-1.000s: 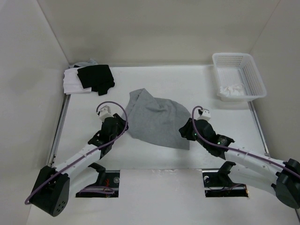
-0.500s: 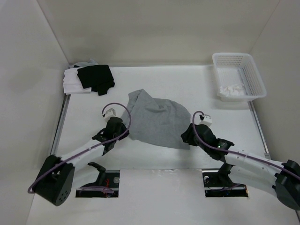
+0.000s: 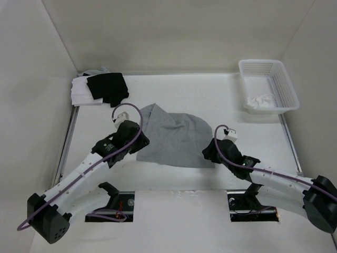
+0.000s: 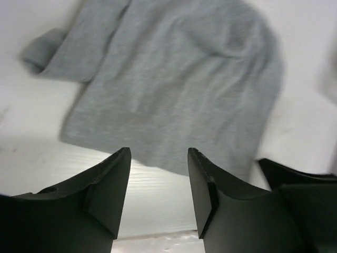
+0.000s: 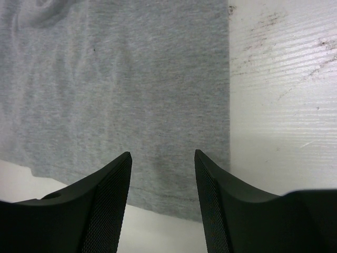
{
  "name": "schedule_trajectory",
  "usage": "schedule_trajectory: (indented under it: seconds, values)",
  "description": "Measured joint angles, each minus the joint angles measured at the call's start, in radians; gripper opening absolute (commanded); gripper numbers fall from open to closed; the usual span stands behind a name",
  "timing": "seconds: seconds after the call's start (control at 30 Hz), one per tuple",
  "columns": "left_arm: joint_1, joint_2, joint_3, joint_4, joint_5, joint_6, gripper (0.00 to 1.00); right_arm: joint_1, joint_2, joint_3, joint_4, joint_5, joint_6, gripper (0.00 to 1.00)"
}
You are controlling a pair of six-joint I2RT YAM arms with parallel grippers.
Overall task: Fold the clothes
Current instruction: Flatten the tank top out
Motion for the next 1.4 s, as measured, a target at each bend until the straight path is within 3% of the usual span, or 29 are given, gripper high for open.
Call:
schedule_trajectory:
  seconds: [0.2, 0.3, 0.4, 0.47, 0.67, 0.77, 0.97, 1.17, 1.4]
  values:
    - [0.019, -0.001, -0.195, -0.016, -0.036, -0.003, 0.26, 0.000, 0.000, -0.006, 0.005, -0.001, 0.000, 0.37]
    - [0.039, -0.056, -0.282, -0.006, -0.062, -0.003, 0.26, 0.000, 0.006, -0.006, 0.010, -0.001, -0.002, 0.33]
    - [0.060, -0.091, -0.355, 0.044, -0.070, 0.004, 0.36, 0.000, 0.016, -0.006, 0.010, -0.001, -0.003, 0.32]
    - [0.072, -0.092, -0.393, 0.087, -0.069, 0.012, 0.41, 0.000, 0.017, -0.006, 0.010, -0.001, -0.003, 0.32]
    - [0.097, -0.018, -0.431, 0.244, -0.064, 0.051, 0.41, 0.001, 0.017, -0.006, 0.010, -0.001, -0.002, 0.33]
    - [0.106, 0.043, -0.443, 0.319, -0.048, 0.069, 0.32, 0.002, 0.017, -0.006, 0.010, -0.001, -0.002, 0.33]
    - [0.121, 0.082, -0.443, 0.376, -0.027, 0.087, 0.21, 0.013, 0.011, -0.006, 0.010, -0.001, 0.001, 0.33]
    - [0.123, 0.079, -0.443, 0.372, -0.012, 0.087, 0.06, 0.013, -0.009, -0.006, 0.010, 0.002, 0.007, 0.45]
    - [0.121, -0.011, -0.443, 0.344, 0.014, 0.086, 0.00, 0.013, -0.052, -0.010, -0.025, 0.033, 0.043, 0.51]
